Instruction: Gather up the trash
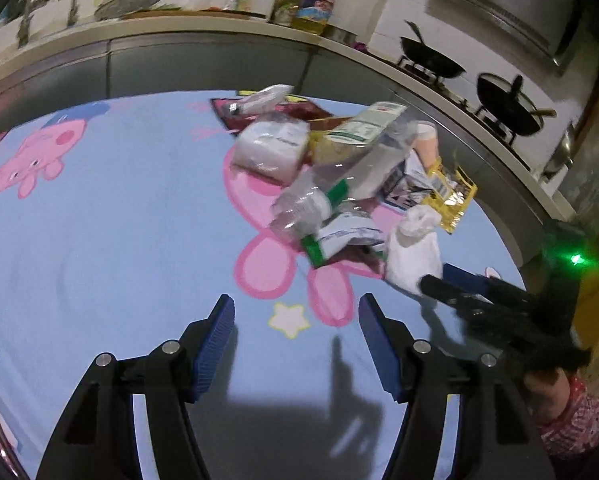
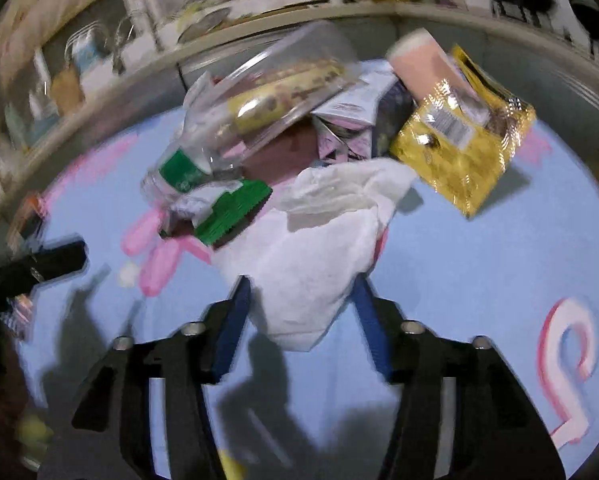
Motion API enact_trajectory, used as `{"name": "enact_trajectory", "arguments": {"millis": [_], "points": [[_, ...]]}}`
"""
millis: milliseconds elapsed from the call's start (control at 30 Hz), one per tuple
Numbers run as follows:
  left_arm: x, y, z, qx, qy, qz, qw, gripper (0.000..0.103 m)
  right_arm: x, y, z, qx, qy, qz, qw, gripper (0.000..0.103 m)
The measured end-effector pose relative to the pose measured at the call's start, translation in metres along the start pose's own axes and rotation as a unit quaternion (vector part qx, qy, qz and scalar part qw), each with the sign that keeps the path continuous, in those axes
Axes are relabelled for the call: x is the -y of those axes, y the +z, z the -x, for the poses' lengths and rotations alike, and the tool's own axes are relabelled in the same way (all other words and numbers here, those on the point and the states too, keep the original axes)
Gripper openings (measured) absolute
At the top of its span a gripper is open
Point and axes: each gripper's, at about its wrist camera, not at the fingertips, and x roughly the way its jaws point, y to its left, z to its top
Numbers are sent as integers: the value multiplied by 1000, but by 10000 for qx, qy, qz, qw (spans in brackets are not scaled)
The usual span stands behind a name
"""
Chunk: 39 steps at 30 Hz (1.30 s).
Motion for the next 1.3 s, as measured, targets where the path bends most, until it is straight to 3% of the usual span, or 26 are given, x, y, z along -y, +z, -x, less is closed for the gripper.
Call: {"name": "enact_trajectory", "arguments": {"millis": [33, 67, 167, 300, 400, 500, 700, 900, 1033, 1100, 1167, 1200, 1233, 1300], "points": [[5, 2, -2, 1, -15, -78, 10000, 64, -4, -2, 0, 35, -164, 236, 9996, 8], [10, 3, -4, 4, -29, -150, 9999, 64, -4, -3, 0, 27, -106, 263, 9996, 3], [31, 9, -10, 61, -11, -532, 9986, 63, 15, -6, 12, 75, -82, -64, 9999, 3], [63, 16, -23, 273, 174, -1413, 9894, 62, 44, -17, 40, 279, -127, -396, 9987, 3], [78, 15, -35, 504, 555, -2188, 9729, 62, 62, -27, 55, 262, -105, -644, 9975, 3], [84, 7, -48, 675, 922, -2976, 9478, 62, 69, -34, 62, 245, -31, -878, 9958, 3], [90, -6, -59, 718, 1060, -3950, 9097, 61, 70, -38, 63, 208, 136, -1000, 9947, 3], [97, -10, -70, 672, 1174, -4478, 8838, 61, 61, -39, 57, 184, 232, -1015, 9944, 3], [105, -13, -82, 619, 1198, -4774, 8683, 54, 61, -41, 55, 148, 253, -1082, 9937, 3], [107, -12, -86, 653, 1225, -4836, 8642, 54, 62, -41, 55, 146, 258, -1098, 9935, 3], [107, -10, -88, 644, 1216, -4806, 8661, 53, 62, -40, 56, 154, 272, -1099, 9935, 3], [107, -8, -89, 595, 1191, -4773, 8686, 44, 63, -41, 55, 157, 286, -1102, 9934, 3], [106, -6, -91, 486, 1085, -4737, 8726, 27, 63, -41, 55, 160, 303, -1105, 9933, 3], [106, -2, -92, 392, 989, -4599, 8816, 19, 62, -41, 57, 190, 330, -1106, 9931, 3]]}}
